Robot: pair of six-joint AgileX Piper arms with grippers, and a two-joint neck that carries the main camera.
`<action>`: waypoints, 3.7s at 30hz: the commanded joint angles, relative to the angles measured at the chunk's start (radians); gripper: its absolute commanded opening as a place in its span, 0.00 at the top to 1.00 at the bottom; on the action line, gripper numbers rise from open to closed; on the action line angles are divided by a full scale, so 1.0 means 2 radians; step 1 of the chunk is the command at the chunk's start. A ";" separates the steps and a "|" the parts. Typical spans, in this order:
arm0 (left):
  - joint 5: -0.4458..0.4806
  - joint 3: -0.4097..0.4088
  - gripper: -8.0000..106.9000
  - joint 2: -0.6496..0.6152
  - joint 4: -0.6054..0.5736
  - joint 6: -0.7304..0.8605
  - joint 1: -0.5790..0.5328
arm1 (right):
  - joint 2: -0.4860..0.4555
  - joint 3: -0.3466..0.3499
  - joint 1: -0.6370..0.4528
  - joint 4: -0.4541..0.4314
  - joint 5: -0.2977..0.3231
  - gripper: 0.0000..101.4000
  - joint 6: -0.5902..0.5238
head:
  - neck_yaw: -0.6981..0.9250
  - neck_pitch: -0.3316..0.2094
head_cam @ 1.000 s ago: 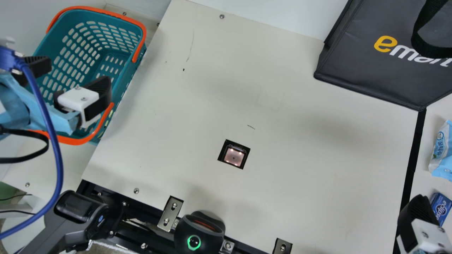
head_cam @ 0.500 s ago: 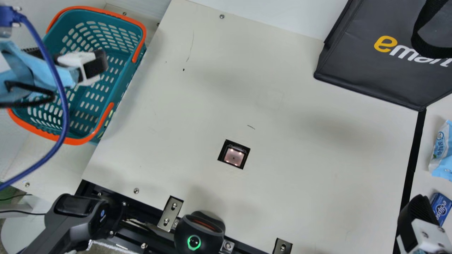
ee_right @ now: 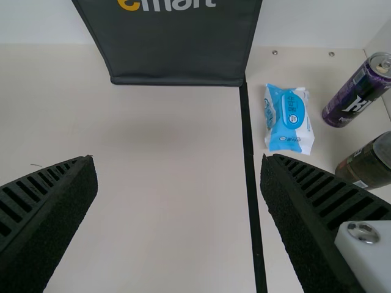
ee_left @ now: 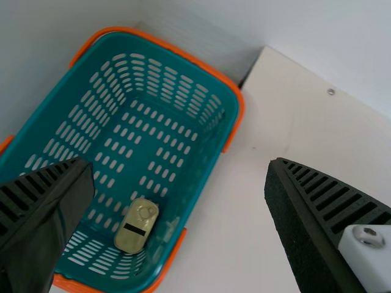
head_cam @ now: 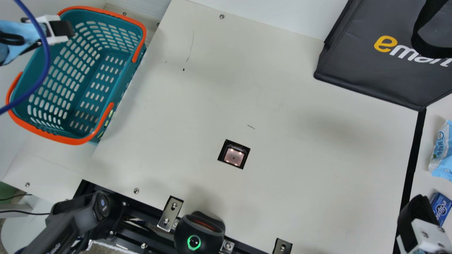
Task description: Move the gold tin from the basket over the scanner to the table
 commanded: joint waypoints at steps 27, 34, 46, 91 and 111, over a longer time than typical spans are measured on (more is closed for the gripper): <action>-0.134 0.063 0.15 0.218 0.071 -0.089 0.000 | 0.000 0.000 0.000 0.000 0.000 0.06 0.000 | 0.001 -0.015; -0.145 0.065 0.15 0.266 0.069 -0.076 0.009 | 0.000 0.000 0.000 0.000 0.000 0.06 0.000 | 0.001 -0.015; -0.151 0.073 0.15 0.313 0.064 -0.050 0.015 | 0.000 0.000 0.000 0.000 0.000 0.06 0.000 | 0.001 -0.015; -0.139 0.096 0.15 0.416 0.021 0.211 0.043 | 0.000 0.000 0.000 0.000 0.000 0.06 0.000 | 0.001 -0.015; -0.170 0.116 0.15 0.441 0.028 0.285 0.056 | 0.000 0.000 0.000 0.000 0.000 0.06 0.000 | 0.001 -0.015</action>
